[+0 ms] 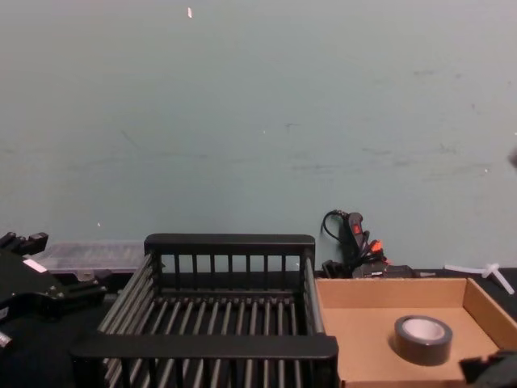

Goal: Pick up the white tape and place it into the black box , Pick up the silver tape and place it into the brown box.

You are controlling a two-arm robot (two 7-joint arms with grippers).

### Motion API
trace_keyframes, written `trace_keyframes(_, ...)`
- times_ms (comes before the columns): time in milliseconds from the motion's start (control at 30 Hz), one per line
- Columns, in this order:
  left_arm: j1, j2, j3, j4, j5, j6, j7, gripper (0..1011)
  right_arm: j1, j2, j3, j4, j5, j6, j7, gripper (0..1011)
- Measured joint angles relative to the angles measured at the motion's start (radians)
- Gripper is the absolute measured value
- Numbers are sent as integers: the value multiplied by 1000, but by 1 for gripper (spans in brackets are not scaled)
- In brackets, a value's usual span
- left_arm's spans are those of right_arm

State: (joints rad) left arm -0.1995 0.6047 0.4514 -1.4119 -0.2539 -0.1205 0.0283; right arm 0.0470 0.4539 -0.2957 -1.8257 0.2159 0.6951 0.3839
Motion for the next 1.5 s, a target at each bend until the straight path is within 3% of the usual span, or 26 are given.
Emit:
trace_keyframes(467, 0, 0, 0, 0, 0, 0, 0, 1001, 22, -24, -88, 4, 0, 50, 6, 1002)
trace_keyframes(867, 0, 0, 0, 0, 0, 0, 0, 1001, 46, -58, -140, 28, -49, 89, -6, 1003)
trace_keyframes(1500, 0, 0, 0, 0, 0, 0, 0, 1001, 62, -95, -162, 67, -100, 114, 19, 1003)
